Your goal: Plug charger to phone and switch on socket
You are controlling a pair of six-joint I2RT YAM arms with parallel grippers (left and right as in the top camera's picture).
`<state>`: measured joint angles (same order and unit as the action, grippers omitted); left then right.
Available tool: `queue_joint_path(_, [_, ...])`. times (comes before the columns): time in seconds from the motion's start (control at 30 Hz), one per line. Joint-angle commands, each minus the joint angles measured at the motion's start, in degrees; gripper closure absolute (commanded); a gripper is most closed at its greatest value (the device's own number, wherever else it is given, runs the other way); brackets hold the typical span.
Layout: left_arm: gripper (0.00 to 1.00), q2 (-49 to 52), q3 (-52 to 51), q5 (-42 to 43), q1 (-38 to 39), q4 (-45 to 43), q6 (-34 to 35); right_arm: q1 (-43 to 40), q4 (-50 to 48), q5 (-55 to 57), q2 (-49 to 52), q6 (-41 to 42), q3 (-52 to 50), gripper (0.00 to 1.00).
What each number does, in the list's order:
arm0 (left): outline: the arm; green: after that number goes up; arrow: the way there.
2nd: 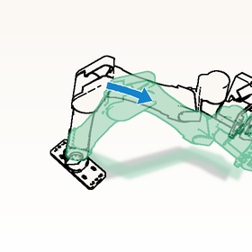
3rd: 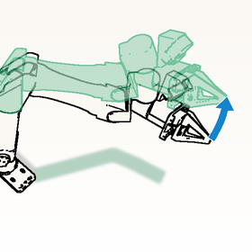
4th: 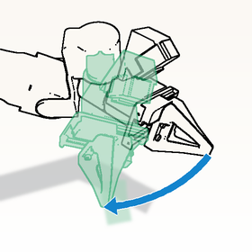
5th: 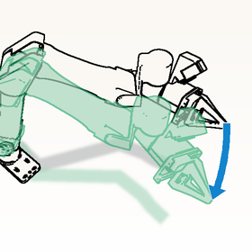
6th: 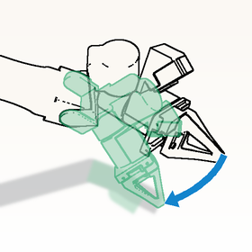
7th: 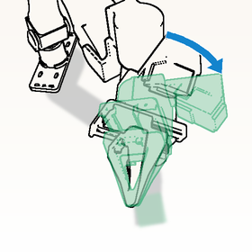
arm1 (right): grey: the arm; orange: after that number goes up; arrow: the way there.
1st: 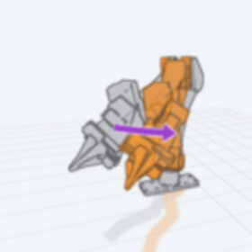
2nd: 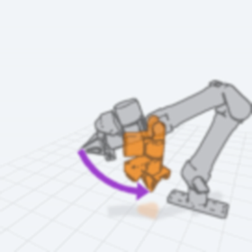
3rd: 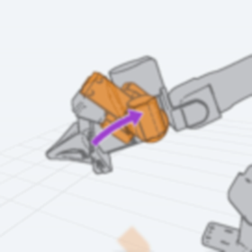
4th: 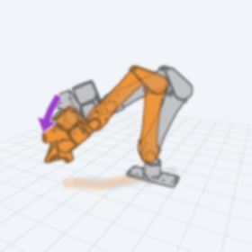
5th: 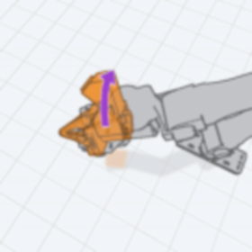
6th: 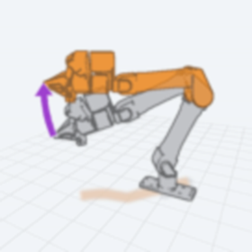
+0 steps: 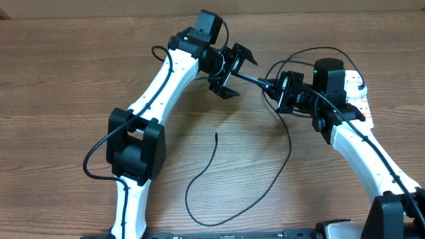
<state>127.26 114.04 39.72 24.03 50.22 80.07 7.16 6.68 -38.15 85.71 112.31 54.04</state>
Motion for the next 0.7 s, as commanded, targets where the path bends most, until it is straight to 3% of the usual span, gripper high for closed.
queue_joint_path(0.0, [0.0,-2.4,1.36,-2.36,0.76,0.02,1.03,0.33,-1.05,-1.38,-0.46,0.46,1.53,0.96])
queue_joint_path(0.57, [0.01,-2.4,1.36,-2.91,0.76,0.0,1.2,0.33,-1.07,-0.52,-0.46,2.99,1.53,0.96])
queue_joint_path(0.67, [0.11,-2.4,1.36,-2.91,0.76,0.0,1.18,0.35,-1.05,-0.52,-0.46,2.95,1.53,0.96])
